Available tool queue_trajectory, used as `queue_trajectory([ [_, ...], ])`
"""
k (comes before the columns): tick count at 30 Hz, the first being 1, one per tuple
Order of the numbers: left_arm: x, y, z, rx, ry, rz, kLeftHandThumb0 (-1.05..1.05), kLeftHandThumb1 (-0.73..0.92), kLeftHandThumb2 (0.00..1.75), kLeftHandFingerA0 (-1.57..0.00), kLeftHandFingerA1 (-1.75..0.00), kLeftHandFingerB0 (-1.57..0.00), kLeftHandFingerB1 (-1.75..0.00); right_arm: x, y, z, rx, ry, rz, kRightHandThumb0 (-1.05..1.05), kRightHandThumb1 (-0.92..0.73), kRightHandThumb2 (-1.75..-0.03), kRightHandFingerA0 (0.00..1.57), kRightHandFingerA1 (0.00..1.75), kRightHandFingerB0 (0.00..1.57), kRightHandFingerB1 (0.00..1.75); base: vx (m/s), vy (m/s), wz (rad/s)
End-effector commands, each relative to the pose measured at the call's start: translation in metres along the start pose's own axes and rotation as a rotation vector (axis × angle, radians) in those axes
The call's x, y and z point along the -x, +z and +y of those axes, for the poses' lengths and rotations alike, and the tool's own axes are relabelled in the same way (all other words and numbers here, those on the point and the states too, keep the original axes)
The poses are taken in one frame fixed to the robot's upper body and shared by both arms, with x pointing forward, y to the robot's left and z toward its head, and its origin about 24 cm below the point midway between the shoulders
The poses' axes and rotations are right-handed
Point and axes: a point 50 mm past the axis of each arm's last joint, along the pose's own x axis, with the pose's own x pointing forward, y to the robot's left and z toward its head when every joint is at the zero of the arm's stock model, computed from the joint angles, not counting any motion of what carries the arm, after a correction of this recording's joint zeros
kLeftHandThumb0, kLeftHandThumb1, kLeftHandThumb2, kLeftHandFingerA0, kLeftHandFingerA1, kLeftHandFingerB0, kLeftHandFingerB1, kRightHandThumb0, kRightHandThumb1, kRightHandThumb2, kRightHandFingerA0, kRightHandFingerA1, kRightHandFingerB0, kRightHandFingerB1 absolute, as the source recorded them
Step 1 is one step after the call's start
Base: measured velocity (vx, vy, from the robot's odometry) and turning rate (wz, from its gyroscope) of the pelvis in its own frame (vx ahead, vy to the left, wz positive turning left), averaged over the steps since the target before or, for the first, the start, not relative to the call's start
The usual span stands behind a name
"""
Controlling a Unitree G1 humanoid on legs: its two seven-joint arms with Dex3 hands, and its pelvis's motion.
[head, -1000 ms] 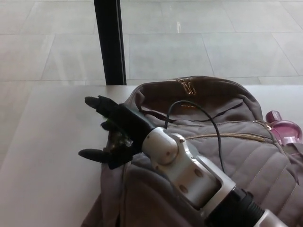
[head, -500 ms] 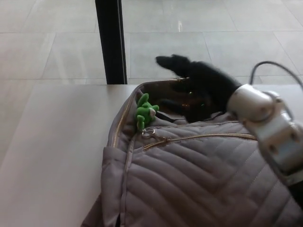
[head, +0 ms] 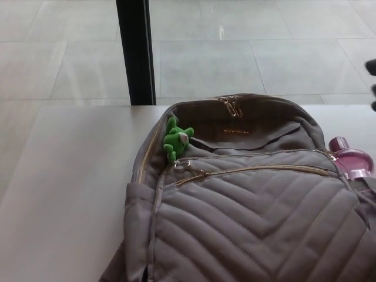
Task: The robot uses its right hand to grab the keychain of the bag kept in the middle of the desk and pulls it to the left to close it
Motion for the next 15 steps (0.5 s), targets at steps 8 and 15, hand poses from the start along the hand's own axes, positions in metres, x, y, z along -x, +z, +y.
queue_trajectory([
  [8, 0.024, -0.022, 0.028, 0.076, 0.156, 0.116, -0.94, 0.92, 0.84, -0.44, -0.55, -0.37, -0.44, 0.262, -0.244, -0.07, -0.802, -0.982, 0.313, -0.77, -0.57, -0.93, 0.13, 0.55, 0.04, 0.33, 0.0, 0.0, 0.0],
  [15, 0.034, -0.036, 0.038, 0.12, 0.273, 0.203, -0.83, 0.91, 0.78, -0.38, -0.58, -0.29, -0.45, 0.267, -0.309, -0.003, -0.991, -1.213, 0.521, -0.39, -0.76, -0.75, 0.07, 0.57, 0.1, 0.47, 0.0, 0.0, 0.0],
])
